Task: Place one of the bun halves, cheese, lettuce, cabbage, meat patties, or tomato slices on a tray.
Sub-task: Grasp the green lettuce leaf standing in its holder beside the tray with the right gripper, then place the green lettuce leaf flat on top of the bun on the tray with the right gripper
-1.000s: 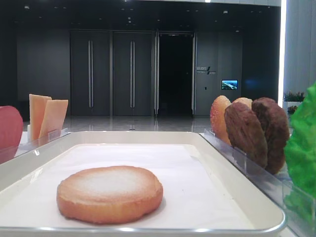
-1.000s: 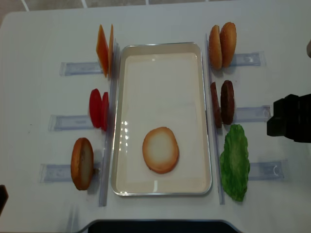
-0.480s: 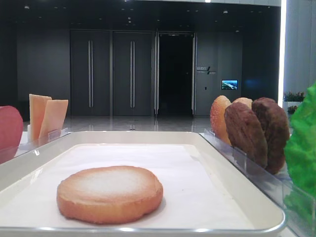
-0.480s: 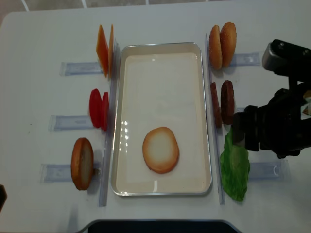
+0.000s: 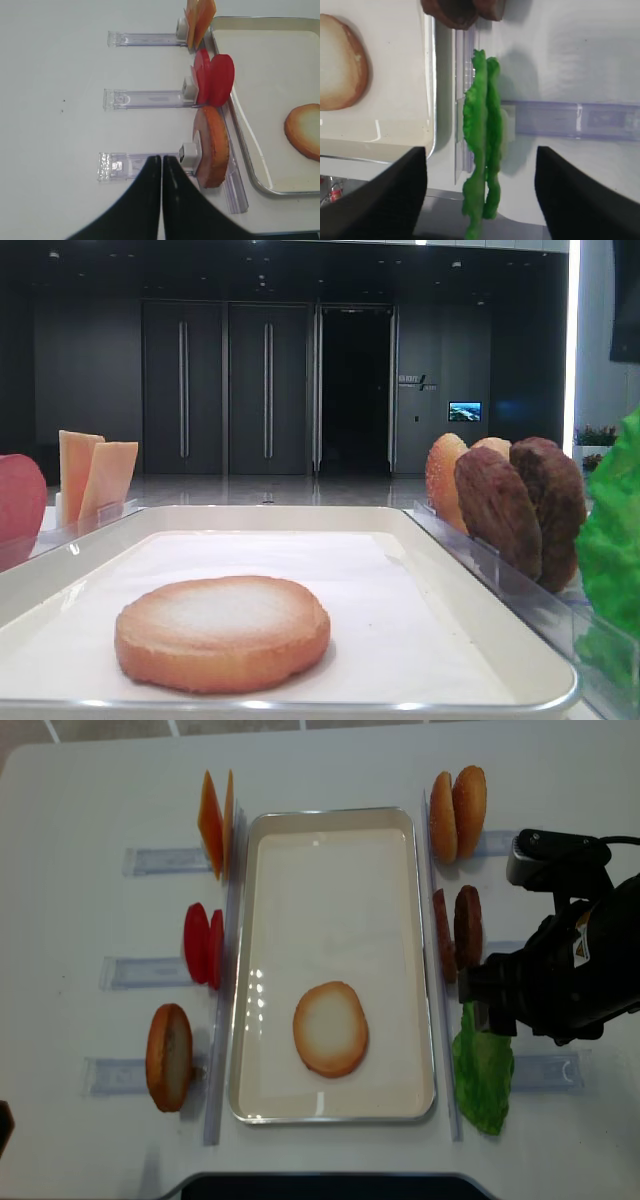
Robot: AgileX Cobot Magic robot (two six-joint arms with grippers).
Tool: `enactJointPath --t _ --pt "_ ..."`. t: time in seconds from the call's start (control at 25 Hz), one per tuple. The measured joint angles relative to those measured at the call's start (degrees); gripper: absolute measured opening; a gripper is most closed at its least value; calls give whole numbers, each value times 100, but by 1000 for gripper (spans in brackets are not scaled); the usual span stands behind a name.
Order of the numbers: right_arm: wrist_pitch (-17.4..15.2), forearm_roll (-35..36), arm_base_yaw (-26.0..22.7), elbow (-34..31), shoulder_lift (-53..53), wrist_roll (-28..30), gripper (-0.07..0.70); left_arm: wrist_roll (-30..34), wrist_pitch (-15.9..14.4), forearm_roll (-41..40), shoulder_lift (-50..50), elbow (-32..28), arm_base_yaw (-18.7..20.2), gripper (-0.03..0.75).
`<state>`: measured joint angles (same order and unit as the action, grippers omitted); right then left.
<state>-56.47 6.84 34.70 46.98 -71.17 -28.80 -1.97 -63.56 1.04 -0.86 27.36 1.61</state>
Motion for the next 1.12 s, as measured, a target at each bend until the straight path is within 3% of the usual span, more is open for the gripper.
enactJointPath --t 0.16,0.28,0.52,0.64,0.92,1.12 --pt "-6 -52 0 -24 -128 -36 447 0 0 0 0 0 0 0" --pt "-25 -136 0 -24 -212 -48 382 0 0 0 0 0 0 0" --pt "-45 -136 0 -24 -266 -43 142 0 0 0 0 0 -11 0" --pt "-52 -136 0 -24 -266 -16 67 0 0 0 0 0 -11 0" --pt "-133 -80 0 -19 -123 130 54 0 0 0 0 0 -11 0" --pt "-187 397 0 248 296 479 53 0 0 0 0 0 -11 0"
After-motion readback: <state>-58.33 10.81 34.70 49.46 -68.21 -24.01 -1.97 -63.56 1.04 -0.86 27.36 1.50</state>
